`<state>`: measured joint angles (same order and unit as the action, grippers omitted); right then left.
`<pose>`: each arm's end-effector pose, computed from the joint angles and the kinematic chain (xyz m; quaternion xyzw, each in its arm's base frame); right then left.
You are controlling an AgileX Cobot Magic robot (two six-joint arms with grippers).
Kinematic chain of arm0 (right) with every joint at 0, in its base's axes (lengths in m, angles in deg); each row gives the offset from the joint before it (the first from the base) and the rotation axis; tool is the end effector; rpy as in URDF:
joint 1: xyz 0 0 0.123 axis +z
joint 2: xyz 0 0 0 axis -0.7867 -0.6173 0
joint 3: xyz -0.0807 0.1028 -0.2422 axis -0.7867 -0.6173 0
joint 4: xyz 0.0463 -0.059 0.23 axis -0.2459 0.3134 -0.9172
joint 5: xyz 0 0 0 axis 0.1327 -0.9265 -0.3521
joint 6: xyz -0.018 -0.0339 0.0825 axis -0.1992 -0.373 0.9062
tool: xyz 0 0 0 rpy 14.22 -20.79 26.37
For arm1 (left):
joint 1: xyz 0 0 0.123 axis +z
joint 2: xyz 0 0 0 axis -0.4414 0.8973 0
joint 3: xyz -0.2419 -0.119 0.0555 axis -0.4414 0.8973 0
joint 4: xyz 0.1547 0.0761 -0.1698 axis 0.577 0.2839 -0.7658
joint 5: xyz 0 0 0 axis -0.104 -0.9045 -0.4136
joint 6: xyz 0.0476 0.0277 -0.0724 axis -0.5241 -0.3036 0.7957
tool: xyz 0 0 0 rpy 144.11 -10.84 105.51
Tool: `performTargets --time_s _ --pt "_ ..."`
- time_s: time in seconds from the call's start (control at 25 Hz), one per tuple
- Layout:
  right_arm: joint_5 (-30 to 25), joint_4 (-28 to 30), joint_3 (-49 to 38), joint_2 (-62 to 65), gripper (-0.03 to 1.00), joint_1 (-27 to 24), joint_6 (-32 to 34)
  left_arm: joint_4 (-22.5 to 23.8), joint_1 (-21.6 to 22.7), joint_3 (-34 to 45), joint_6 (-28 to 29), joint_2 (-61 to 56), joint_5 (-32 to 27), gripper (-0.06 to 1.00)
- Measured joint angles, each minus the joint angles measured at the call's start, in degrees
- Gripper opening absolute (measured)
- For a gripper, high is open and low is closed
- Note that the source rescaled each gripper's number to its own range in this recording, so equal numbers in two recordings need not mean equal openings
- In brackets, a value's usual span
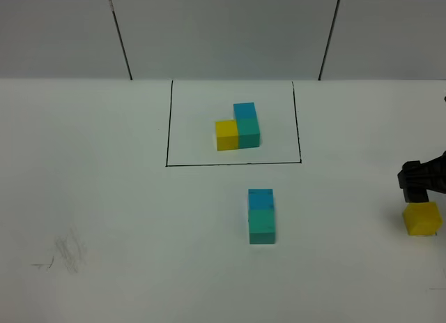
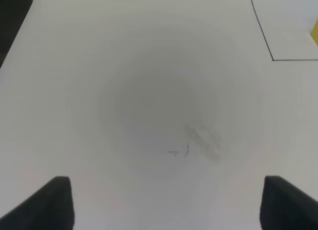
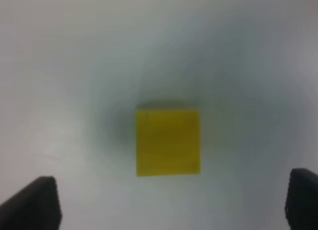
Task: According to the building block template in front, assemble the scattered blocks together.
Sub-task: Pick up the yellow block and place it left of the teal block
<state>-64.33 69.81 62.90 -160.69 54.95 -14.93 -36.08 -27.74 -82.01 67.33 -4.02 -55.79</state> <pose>0.2927 0.0081 0.2044 0.0027 0.9830 -0.0321 0.1805 -0.0080 0.0057 0.2836 -0.0072 0.8353 0.0160 0.5496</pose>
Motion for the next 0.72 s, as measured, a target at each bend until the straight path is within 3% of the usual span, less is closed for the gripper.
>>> performTargets --time_s 0.24,0.72 --pt "0.8 -2.0 0.0 -2.3 0.99 -2.6 -2.6 0.0 0.0 0.0 0.0 0.0 0.0 0.71" --pt "4.3 -5.8 0.0 -8.7 0.99 -2.8 -6.9 0.0 0.0 0.0 0.0 0.0 0.0 0.71"
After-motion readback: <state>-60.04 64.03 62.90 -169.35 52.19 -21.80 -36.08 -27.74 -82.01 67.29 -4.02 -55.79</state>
